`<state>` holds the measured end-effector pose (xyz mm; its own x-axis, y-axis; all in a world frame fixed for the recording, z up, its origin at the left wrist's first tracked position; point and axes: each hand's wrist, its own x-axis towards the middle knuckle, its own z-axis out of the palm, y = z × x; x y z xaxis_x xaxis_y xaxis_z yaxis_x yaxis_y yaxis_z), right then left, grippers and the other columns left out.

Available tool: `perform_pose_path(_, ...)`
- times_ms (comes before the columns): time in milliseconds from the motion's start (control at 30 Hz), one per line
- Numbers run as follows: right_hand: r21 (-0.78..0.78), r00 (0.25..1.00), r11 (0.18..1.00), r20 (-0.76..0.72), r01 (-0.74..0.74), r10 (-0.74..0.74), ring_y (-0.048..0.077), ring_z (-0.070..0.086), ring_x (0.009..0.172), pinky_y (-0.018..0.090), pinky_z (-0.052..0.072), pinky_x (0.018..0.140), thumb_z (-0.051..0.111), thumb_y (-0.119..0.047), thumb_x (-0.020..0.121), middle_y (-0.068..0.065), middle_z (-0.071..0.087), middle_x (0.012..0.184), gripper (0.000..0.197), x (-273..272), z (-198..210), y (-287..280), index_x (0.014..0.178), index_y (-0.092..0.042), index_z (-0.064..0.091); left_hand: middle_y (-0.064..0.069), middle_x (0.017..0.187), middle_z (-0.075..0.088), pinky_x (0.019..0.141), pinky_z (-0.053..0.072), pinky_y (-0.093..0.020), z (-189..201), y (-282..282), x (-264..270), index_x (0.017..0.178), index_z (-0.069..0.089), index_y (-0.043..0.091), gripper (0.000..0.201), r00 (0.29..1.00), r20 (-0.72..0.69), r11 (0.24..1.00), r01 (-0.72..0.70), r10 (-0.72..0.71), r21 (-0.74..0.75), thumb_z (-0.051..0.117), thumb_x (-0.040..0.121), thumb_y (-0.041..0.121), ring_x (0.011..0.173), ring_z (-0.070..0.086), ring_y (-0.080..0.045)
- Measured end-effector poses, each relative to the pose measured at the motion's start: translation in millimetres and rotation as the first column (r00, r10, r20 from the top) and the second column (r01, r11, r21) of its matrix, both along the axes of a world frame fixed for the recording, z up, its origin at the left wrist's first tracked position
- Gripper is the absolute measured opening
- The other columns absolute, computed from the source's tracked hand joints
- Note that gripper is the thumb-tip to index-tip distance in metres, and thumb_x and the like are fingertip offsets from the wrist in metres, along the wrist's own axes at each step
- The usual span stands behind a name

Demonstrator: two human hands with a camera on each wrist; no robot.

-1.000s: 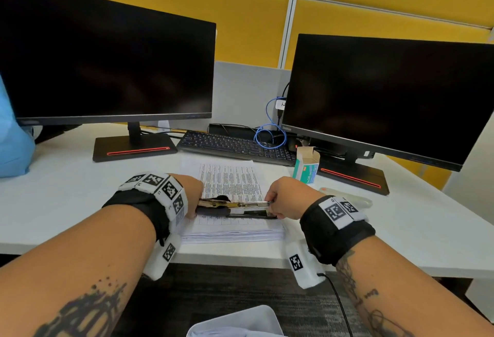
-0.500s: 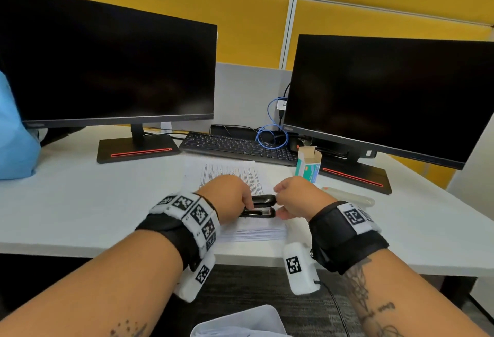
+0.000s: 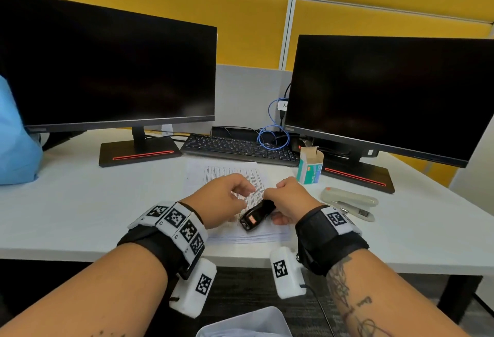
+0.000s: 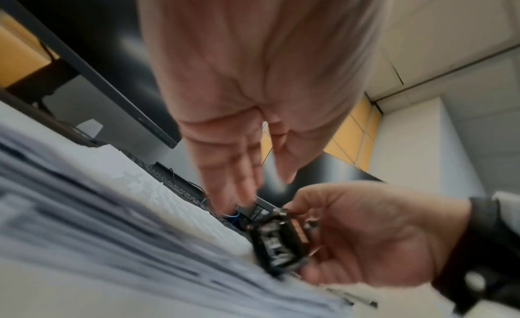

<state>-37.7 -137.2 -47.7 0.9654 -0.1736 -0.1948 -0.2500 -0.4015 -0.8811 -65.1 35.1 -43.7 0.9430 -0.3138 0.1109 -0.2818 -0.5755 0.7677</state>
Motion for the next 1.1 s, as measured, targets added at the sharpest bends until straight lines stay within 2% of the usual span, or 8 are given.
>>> perform_pose_path(100,0.171,0.995,0.984,0.069,0.053,-0.066,0.035,0.063,0.099,0.047,0.060,0.072,0.064,-0.009,0.083,0.018,0.054,0.112,0.047,5,3,-8,0.122,-0.008,0.037,0.004,0.138,0.050,0.098,0.047,-0.035,-1,11,3,0.132,0.047,0.035,0.056,1.000,-0.016,0.897,0.000,0.008,0.442,0.073,0.083,0.037,0.116,0.056,-0.018)
perform_pose_path(167,0.363,0.989,0.928,0.077,0.089,-0.125,0.035,0.064,0.098,0.045,0.060,0.071,0.065,-0.005,0.080,0.021,0.056,0.113,0.047,5,6,-19,0.122,0.002,0.045,0.002,0.142,0.047,0.103,0.043,-0.038,0,18,1,0.140,0.040,0.037,0.076,0.992,-0.127,0.775,0.081,-0.001,0.627,0.078,0.075,0.046,0.123,0.052,-0.022)
perform_pose_path(300,0.754,0.965,0.633,-0.003,0.174,-0.261,0.026,0.064,0.089,0.035,0.055,0.071,0.059,0.001,0.090,0.018,0.062,0.105,0.028,1,12,-46,0.117,-0.001,0.051,0.004,0.141,0.050,0.104,0.043,-0.037,0,24,-1,0.136,0.048,0.037,0.064,0.995,-0.102,0.701,0.090,-0.025,0.707,0.075,0.079,0.043,0.123,0.052,-0.020)
perform_pose_path(400,0.807,0.959,0.560,-0.027,0.188,-0.282,0.024,0.064,0.094,0.037,0.056,0.079,0.058,-0.007,0.093,0.016,0.062,0.108,0.033,-1,15,-56,0.125,-0.004,0.052,0.007,0.138,0.052,0.103,0.041,-0.033,2,27,0,0.132,0.054,0.037,0.057,0.994,-0.101,0.714,0.099,-0.039,0.693,0.074,0.080,0.047,0.121,0.051,-0.017)
perform_pose_path(633,0.743,0.962,0.630,-0.068,0.225,-0.263,0.028,0.065,0.103,0.037,0.053,0.064,0.051,-0.023,0.099,0.015,0.064,0.117,0.036,-7,10,-53,0.134,-0.013,0.049,0.008,0.124,0.061,0.095,0.045,-0.027,7,36,3,0.122,0.064,0.031,0.039,0.995,-0.074,0.727,0.098,-0.065,0.680,0.070,0.085,0.044,0.099,0.052,-0.008)
perform_pose_path(900,0.608,0.971,0.763,-0.065,0.220,-0.229,0.033,0.062,0.090,0.043,0.054,0.073,0.044,-0.031,0.102,0.016,0.060,0.105,0.018,-13,8,-51,0.118,-0.021,0.044,0.011,0.106,0.061,0.081,0.043,-0.025,-8,24,-2,0.119,0.064,0.033,0.034,0.991,0.071,0.745,0.040,-0.117,0.666,0.061,0.089,0.048,0.089,0.049,-0.007)
perform_pose_path(967,0.487,0.976,0.849,-0.031,0.204,-0.216,0.033,0.061,0.085,0.041,0.055,0.069,0.047,-0.030,0.101,0.018,0.058,0.110,0.022,-13,5,-52,0.120,-0.020,0.041,0.010,0.106,0.062,0.081,0.044,-0.025,-11,20,-2,0.116,0.064,0.034,0.029,0.988,0.101,0.751,0.021,-0.117,0.660,0.057,0.091,0.046,0.091,0.053,-0.009)
perform_pose_path(1100,-0.017,0.989,0.990,-0.025,0.143,-0.143,0.030,0.064,0.088,0.046,0.056,0.086,0.060,-0.027,0.091,0.017,0.061,0.107,0.043,-11,0,-53,0.127,-0.011,0.044,0.009,0.109,0.064,0.085,0.047,-0.029,-12,14,-2,0.116,0.062,0.036,0.031,0.980,0.129,0.707,0.016,-0.152,0.707,0.056,0.090,0.051,0.098,0.057,-0.013)
